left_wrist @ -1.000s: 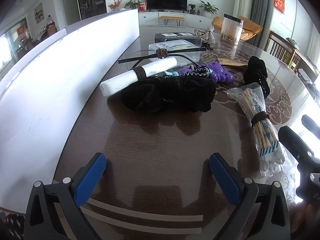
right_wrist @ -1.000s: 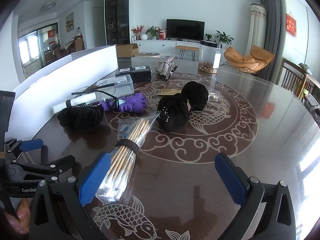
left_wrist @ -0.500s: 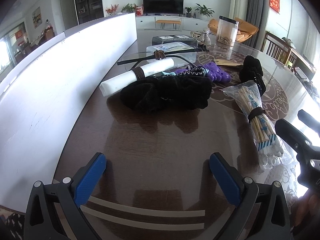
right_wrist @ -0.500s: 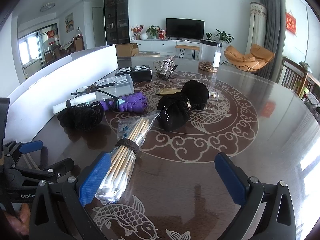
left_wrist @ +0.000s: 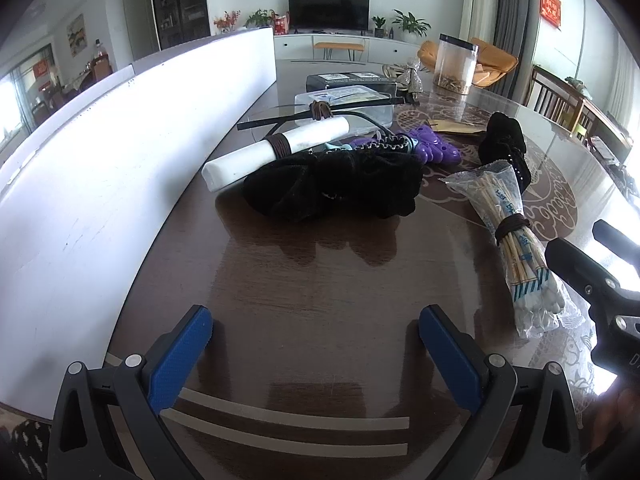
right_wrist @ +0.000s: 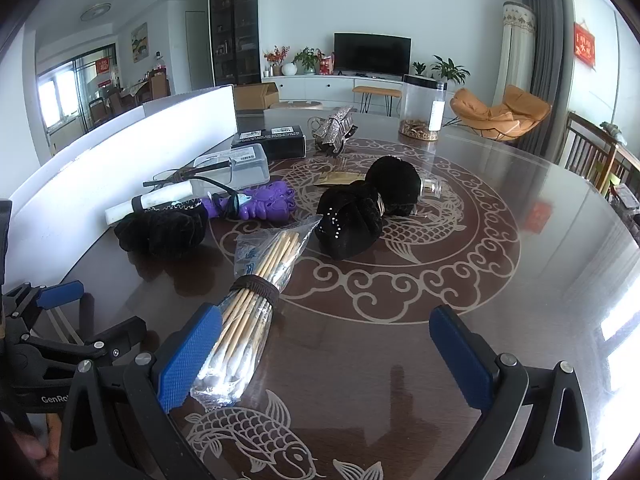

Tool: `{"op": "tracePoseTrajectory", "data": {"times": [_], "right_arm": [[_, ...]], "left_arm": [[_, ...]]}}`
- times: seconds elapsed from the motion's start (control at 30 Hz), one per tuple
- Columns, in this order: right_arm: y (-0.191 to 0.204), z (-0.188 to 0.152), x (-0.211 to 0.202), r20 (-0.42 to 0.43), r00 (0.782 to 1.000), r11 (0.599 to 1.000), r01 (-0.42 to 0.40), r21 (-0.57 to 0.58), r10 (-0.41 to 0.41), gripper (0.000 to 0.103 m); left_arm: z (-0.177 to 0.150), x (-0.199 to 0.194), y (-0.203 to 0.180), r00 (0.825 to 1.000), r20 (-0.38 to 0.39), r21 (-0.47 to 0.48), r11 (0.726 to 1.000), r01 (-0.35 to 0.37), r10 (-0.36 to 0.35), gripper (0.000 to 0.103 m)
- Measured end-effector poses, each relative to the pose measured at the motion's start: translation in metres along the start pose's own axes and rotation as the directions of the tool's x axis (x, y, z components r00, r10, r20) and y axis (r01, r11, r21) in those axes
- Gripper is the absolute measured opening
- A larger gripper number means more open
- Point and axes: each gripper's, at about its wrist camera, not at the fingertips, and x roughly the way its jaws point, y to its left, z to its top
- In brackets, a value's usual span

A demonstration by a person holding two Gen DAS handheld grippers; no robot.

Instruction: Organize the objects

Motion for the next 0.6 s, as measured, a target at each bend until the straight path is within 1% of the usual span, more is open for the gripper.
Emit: {"op": "tracePoseTrajectory", "data": {"times": [0.2, 0.47, 0.6], "right_arm": [[-0.0013, 0.0002, 0.0019, -0.007, 1.0, 1.0, -0.007, 0.013, 0.007, 0.103], [-0.0023, 0.0008, 0.0037, -0.01, 1.0, 1.0, -0.014, 0.019, 0.014, 0.103], [-0.0071, 0.0023, 0.0083, -0.031, 0.998, 0.998, -0.056, 0.043, 0.057, 0.103]], "left_arm": [[-0.0004, -0.0002, 0.0026, 0.999, -0.015, 0.039, 0.999, 0.034, -0.034, 0.103], [-0.0022, -0.0017, 0.0029, 0.999, -0.017, 0.06, 0.997, 0.05, -0.049, 0.103], [-0.0044, -0.0031, 0.0039, 0.999, -0.016, 0.064, 0.997, 0.052, -0.051, 0.103]]}}
